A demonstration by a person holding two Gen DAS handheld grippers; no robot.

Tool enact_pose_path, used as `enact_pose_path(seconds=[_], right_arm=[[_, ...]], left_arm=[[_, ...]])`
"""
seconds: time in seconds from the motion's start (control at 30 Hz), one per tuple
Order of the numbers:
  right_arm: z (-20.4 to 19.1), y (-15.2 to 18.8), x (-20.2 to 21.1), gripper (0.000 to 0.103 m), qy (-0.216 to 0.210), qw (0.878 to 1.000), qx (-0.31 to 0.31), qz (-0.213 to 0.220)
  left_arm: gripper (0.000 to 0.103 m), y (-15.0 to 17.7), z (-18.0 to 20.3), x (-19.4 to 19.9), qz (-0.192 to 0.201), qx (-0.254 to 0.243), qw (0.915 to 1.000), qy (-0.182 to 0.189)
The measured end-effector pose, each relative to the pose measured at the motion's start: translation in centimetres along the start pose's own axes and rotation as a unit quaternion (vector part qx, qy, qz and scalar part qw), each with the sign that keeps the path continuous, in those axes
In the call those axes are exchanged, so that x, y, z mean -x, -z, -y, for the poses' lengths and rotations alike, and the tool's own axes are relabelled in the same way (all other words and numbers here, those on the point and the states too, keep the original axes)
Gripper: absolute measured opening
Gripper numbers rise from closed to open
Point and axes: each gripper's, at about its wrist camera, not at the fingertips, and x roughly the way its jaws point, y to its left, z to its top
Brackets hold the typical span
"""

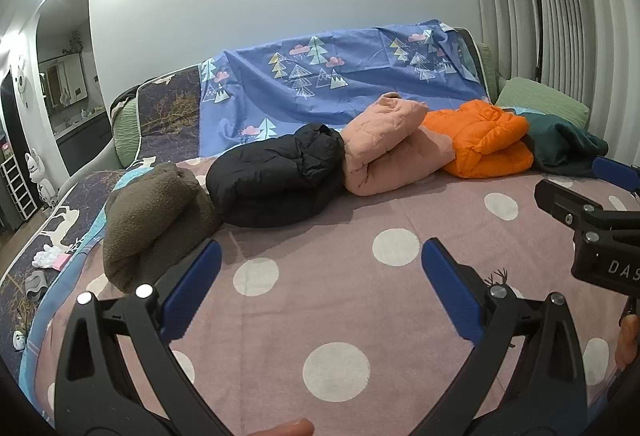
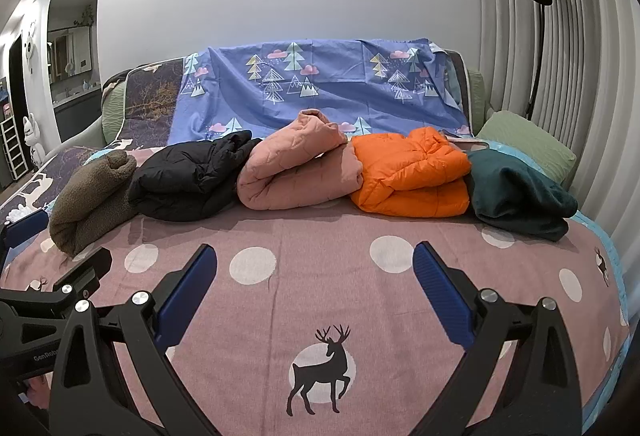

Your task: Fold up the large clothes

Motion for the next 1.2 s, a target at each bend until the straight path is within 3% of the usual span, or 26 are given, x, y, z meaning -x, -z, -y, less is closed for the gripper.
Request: enact_pose_path(seconds=[1.2], right_arm=[[0.68,-0.28,-0.04,0.099,0.005,1.0,0.003,0.0]], left_arm=[[0.101,0.02,-0.38,0.16,0.008,0.008,0.9999,0.008]])
